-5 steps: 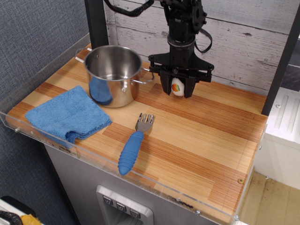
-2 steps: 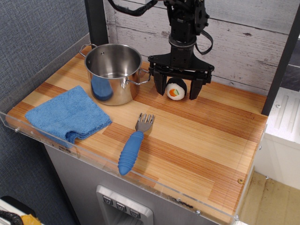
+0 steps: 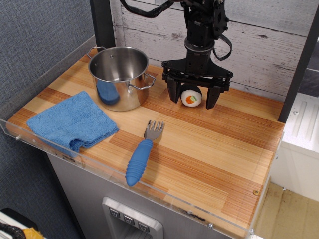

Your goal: Place the sushi roll behind the blue fork

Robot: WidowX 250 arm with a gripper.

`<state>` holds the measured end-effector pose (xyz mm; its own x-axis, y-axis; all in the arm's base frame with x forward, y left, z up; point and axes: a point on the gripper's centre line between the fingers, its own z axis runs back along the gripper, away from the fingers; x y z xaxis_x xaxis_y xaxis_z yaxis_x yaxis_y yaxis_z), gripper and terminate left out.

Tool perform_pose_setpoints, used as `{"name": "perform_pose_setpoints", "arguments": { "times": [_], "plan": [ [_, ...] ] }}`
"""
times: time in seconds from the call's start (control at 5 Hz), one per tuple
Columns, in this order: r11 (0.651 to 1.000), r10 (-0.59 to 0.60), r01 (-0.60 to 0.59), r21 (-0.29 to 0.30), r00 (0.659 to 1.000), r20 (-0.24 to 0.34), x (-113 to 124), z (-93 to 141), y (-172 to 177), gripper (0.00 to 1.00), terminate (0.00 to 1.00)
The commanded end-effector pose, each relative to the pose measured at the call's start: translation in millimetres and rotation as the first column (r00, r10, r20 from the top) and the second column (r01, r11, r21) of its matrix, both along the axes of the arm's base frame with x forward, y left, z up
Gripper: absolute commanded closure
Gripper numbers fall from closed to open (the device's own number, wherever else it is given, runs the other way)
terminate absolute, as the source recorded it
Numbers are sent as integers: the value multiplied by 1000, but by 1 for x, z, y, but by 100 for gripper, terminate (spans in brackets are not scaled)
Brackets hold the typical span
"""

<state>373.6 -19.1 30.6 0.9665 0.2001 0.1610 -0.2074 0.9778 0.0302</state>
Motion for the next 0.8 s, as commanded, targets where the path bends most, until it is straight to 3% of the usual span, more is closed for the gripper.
{"name": "perform_pose_setpoints", "arguments": {
  "times": [0.0,0.6],
  "plan": [
    [999,-52,51,10,986,159,4,61,-20,0,0],
    [994,-104,109,5,936,337,-13,132,-42,0,0]
  ]
}}
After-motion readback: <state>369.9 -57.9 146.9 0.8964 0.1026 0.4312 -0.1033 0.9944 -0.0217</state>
